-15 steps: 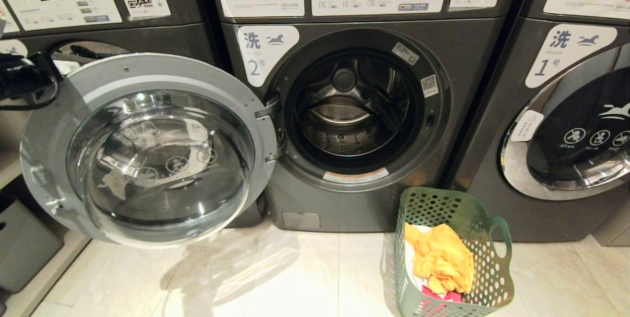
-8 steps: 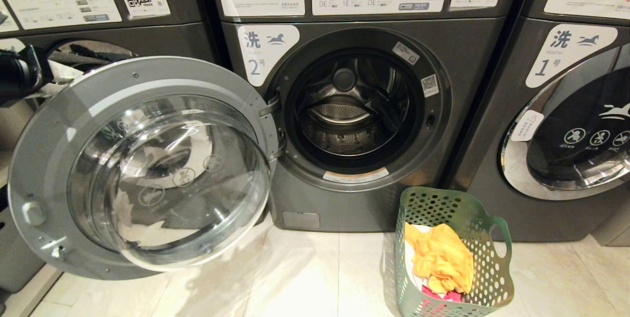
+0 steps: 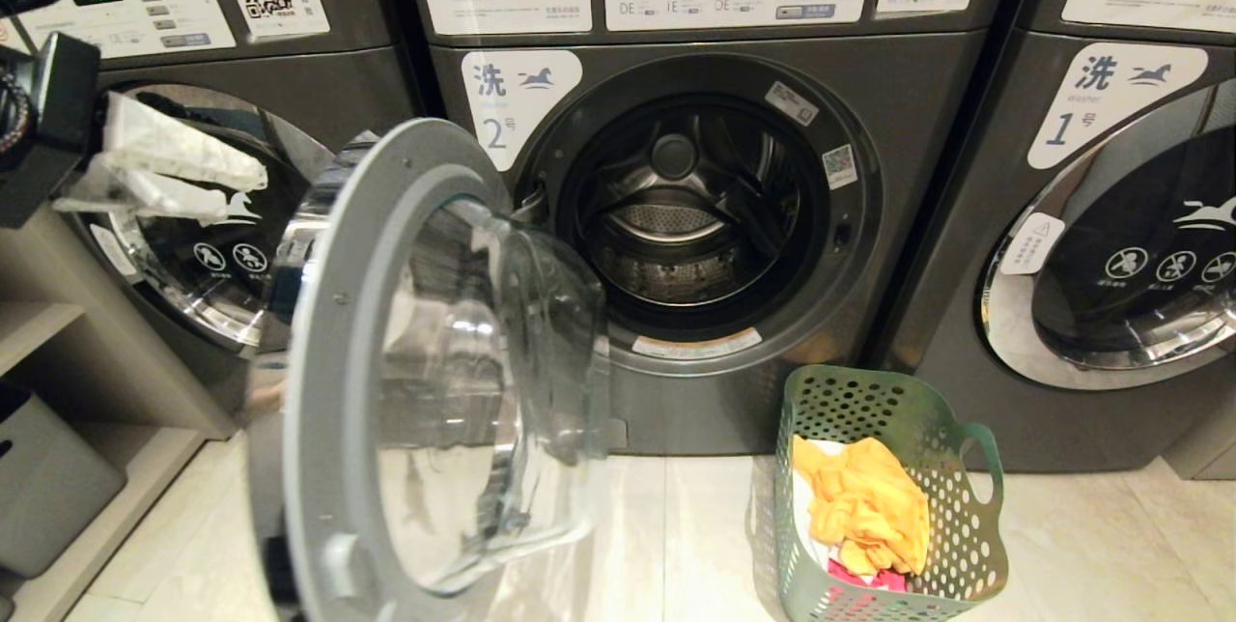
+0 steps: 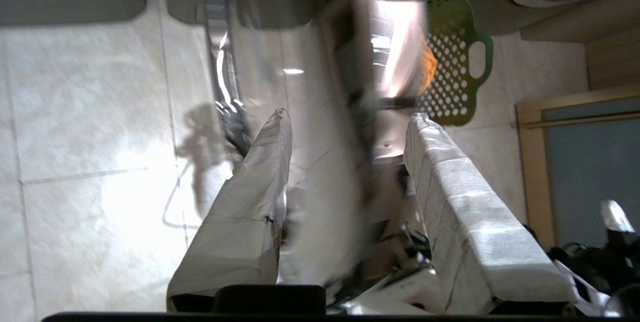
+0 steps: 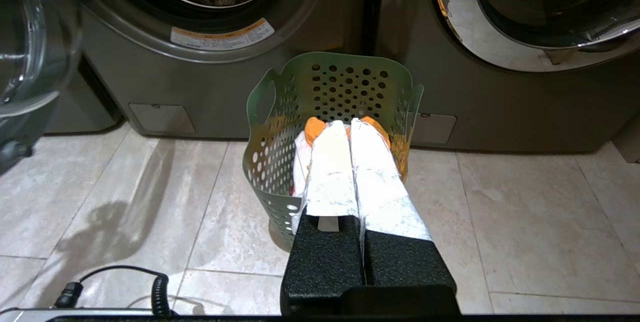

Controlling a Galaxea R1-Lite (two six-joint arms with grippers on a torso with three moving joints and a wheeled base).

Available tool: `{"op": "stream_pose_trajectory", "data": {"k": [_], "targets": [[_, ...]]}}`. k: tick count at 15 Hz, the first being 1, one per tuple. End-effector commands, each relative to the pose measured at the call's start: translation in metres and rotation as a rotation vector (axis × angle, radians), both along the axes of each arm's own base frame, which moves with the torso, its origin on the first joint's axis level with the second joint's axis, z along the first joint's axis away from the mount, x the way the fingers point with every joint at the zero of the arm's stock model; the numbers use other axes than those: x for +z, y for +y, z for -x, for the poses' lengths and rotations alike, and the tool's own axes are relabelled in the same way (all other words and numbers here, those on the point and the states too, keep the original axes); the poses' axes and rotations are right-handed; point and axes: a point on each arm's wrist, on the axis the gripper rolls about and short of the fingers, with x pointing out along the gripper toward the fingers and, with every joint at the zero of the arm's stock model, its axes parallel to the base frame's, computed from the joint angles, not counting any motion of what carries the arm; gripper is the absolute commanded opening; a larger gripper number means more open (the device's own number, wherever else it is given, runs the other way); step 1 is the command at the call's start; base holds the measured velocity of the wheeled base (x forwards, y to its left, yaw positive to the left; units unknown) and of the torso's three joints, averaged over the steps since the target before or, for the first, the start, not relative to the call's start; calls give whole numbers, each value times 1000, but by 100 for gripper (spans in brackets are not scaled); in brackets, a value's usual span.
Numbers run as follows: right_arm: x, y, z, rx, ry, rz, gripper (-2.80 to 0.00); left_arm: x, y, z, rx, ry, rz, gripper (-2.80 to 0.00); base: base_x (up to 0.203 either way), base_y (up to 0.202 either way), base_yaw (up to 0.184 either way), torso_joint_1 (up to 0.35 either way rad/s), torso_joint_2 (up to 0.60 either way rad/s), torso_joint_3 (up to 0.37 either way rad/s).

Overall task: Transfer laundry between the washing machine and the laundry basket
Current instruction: Close the washing machine door with the left hand, then press the washing machine door tightly with the right hand

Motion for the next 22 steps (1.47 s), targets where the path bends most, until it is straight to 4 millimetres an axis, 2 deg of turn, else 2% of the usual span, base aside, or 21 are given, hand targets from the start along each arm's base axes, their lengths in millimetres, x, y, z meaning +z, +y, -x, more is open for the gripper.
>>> {"op": "stream_pose_trajectory", "data": {"k": [1, 3, 5, 10, 13, 17, 18, 20, 22], "targets": [[0, 0, 0, -10, 1, -4, -280, 17, -5, -3, 10, -175, -6, -280, 0, 0, 0, 0, 0, 0], [0, 0, 0, -10, -1, -16, -280, 17, -4, -35, 128, -257, -35, -280, 0, 0, 0, 0, 0, 0], [0, 0, 0, -11, 1, -16, -280, 10, -9, -45, 137, -236, -24, -280, 0, 0, 0, 0, 0, 0], [0, 0, 0, -11, 0, -12, -280, 3, -30, -48, 65, -217, -27, -280, 0, 0, 0, 0, 0, 0], [0, 0, 0, -7, 0, 2, -280, -12, -35, -49, 73, -167, -47, -280, 0, 0, 0, 0, 0, 0], [1, 0, 0, -8, 0, -10, -280, -11, -35, -48, 163, -189, 24, -280, 0, 0, 0, 0, 0, 0], [8, 0, 2, -1, -19, -12, -280, -14, -35, -46, 174, -174, 34, -280, 0, 0, 0, 0, 0, 0], [37, 1, 1, 31, -16, -25, -280, -19, -38, -46, 182, -140, 69, -280, 0, 0, 0, 0, 0, 0], [80, 2, -21, 66, 73, -59, -280, -20, -48, -59, 173, -170, 100, -280, 0, 0, 0, 0, 0, 0]]}}
